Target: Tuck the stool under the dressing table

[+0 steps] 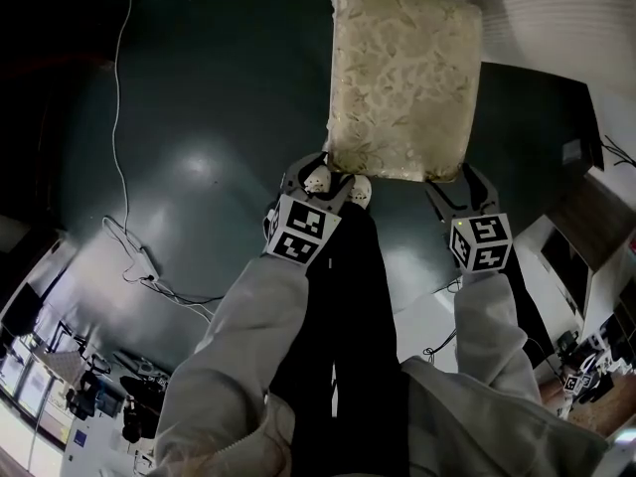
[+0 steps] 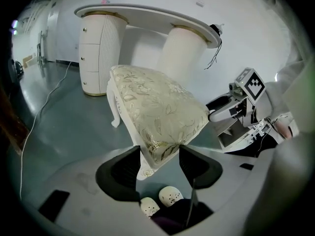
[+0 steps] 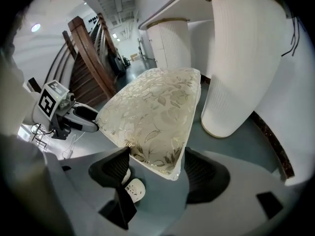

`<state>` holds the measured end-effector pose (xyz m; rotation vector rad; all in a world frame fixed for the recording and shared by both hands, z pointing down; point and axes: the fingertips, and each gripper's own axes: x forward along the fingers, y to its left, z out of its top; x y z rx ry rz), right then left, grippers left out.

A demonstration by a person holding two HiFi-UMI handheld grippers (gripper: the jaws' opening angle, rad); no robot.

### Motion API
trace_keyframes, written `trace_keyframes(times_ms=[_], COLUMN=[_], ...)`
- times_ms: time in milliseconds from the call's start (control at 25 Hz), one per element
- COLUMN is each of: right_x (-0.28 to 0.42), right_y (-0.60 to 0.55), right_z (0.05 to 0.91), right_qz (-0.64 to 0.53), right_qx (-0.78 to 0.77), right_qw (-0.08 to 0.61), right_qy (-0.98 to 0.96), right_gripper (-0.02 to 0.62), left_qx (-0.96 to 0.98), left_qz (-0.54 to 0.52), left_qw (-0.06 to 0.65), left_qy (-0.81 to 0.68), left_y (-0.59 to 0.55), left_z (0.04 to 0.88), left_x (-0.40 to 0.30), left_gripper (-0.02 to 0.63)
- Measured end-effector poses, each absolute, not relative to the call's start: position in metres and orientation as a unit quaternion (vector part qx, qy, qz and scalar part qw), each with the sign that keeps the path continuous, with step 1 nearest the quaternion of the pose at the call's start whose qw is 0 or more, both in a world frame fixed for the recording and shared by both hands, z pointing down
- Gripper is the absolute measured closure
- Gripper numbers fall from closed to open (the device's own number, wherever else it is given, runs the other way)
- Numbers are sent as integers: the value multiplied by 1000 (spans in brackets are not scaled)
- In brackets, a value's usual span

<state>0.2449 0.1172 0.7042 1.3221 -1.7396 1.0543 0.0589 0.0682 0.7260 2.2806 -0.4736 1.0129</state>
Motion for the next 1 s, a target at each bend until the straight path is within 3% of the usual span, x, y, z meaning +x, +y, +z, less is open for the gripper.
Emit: trace_keyframes(times_ms=[80,1000], right_x=[244,243], right_y=[117,113], right_z=[706,703], right_qz=[414,405], right_qx=[502,507], right_qw=[345,344], right_qy=[-676,-679], right_gripper=[213,229], left_qx=[858,864], left_qz=[382,403], left_qw=[295,247], left_qy=[-176,-175], left_y=[68,65], left_z=[726,718], left_x=[60,65], left_gripper=[365,390])
